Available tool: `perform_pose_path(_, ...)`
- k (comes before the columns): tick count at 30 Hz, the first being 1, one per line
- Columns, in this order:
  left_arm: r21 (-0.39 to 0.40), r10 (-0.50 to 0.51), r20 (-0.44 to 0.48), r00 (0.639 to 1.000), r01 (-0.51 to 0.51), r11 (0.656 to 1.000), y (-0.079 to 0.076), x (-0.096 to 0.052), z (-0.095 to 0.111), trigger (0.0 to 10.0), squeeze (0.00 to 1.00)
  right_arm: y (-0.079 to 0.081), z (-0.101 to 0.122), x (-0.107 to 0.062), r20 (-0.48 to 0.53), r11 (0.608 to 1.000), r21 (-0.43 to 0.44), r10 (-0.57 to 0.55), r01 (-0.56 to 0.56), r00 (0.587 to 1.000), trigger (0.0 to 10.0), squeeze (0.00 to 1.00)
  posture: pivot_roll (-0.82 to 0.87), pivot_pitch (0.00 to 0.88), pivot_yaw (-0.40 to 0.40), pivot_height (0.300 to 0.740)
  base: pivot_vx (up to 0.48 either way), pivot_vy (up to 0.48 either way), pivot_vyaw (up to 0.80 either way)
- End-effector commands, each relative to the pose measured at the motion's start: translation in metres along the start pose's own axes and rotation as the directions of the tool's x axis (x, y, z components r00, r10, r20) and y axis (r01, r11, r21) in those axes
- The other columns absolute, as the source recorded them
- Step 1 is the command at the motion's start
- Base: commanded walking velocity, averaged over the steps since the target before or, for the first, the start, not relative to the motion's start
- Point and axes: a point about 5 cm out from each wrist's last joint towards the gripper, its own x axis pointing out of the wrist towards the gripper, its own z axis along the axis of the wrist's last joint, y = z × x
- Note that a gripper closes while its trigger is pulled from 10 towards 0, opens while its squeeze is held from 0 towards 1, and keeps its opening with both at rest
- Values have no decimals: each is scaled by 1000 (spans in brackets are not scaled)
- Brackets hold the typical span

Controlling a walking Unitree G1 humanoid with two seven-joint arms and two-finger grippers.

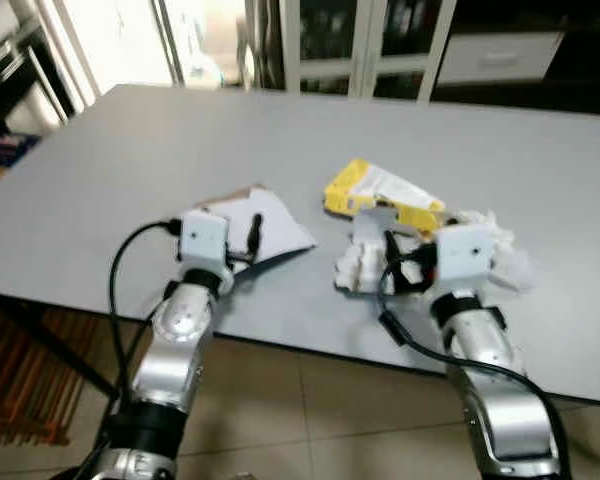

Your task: Picking trash to rubbish bin

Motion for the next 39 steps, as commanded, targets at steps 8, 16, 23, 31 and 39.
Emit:
perform_pose_path(8,6,-16,4,1000,16,1000,-3,-1,2,10000,0,-5,-3,-2,-38,997,73,-25,28,999,10000,0,-85,83,52,740,0,0,0)
perform_pose_path(16,36,-38,5,999,38,999,3,-4,5,10000,0,-2,-11,1,-91,991,127,-25,36,996,10000,0,-54,113,66,740,0,0,0)
perform_pose_path(23,50,-41,-5,999,41,998,7,-11,5,10000,0,-3,-30,4,-200,989,140,-12,41,980,10000,0,-32,126,73,740,0,0,0)
perform_pose_path(31,55,-42,-11,999,42,998,8,-13,5,10000,0,-5,-29,8,-192,991,134,6,21,981,10000,0,-20,123,69,740,0,0,0)
perform_pose_path(39,52,-45,-9,999,45,998,6,-10,7,10000,0,0,-33,9,-201,989,144,55,-26,978,10000,0,-28,110,67,740,0,0,0)
